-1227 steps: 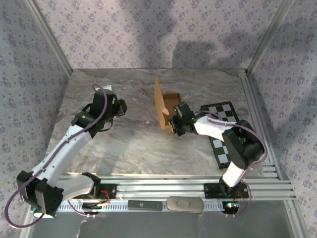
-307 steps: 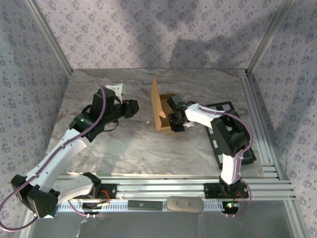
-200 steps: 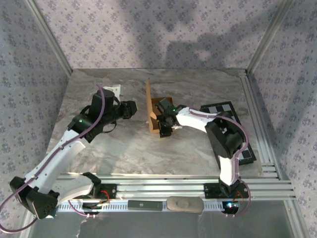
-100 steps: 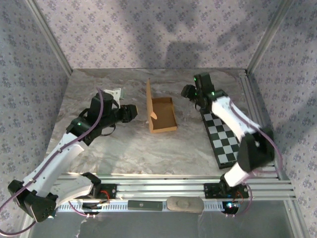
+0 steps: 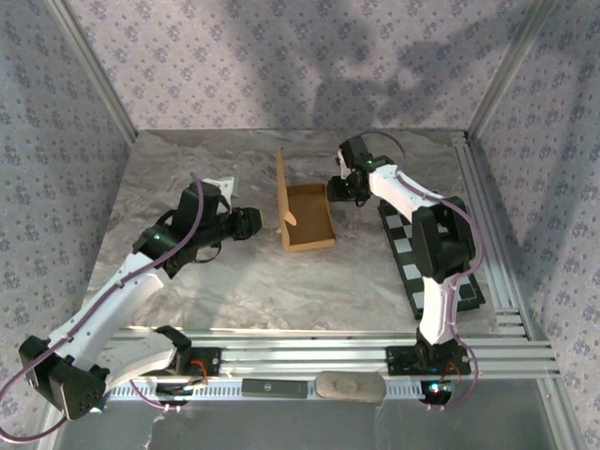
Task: Fold the paper box
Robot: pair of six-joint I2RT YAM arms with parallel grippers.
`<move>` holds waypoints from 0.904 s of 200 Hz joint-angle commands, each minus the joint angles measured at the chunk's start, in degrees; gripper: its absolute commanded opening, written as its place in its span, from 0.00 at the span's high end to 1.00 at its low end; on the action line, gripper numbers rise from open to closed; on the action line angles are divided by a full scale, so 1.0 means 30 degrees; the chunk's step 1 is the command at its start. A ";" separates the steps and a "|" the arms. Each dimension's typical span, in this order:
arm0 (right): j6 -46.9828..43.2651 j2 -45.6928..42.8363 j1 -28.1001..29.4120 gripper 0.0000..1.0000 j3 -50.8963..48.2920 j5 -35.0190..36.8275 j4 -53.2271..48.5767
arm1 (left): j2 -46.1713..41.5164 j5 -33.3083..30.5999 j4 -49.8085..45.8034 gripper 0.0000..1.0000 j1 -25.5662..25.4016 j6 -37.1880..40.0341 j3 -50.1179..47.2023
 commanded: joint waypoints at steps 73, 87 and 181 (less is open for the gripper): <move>0.2360 0.2494 0.0932 0.59 0.2524 0.0198 -0.1166 | -0.2776 0.4341 0.2456 0.60 -0.0731 0.1238 -0.0953; 0.2883 0.2744 0.0970 0.62 0.2637 0.0407 -0.1224 | -0.2874 0.4397 0.2333 0.60 -0.0836 0.1270 -0.1020; 0.5554 0.3167 0.1149 0.79 0.2250 0.1171 -0.1085 | -0.3144 0.3566 0.2266 0.60 -0.0866 0.1301 -0.1243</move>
